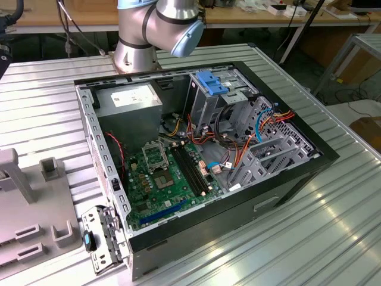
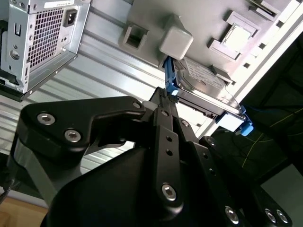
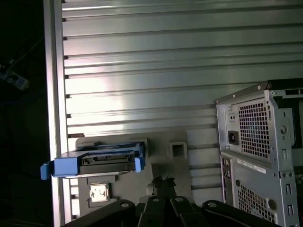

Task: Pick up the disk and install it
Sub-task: 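Reach for the disk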

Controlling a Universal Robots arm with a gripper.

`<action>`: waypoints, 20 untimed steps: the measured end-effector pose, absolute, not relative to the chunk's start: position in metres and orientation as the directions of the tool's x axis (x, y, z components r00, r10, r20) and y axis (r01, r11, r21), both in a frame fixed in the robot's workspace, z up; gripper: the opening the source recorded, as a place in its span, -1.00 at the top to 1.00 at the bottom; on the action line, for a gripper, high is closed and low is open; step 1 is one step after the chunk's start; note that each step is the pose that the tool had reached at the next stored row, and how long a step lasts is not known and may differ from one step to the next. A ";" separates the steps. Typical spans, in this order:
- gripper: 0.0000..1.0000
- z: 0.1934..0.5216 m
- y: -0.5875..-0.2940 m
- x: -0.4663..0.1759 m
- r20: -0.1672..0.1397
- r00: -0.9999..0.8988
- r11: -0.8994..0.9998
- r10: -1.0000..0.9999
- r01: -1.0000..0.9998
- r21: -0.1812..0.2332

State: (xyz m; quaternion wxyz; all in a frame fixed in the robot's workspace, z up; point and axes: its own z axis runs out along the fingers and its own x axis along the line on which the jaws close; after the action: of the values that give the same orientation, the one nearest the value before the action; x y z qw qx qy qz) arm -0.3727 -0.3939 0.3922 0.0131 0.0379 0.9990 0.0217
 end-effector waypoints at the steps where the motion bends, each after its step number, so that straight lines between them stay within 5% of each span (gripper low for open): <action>1: 0.79 0.392 -0.394 -0.374 -0.024 -0.997 0.996 0.076 0.075 0.044; 20: 0.79 0.391 -0.392 -0.431 -0.024 -0.997 0.996 0.076 0.075 0.044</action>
State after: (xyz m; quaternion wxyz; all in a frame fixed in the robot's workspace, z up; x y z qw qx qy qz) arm -0.4315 -0.3923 0.3907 0.0131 0.0379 0.9990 0.0217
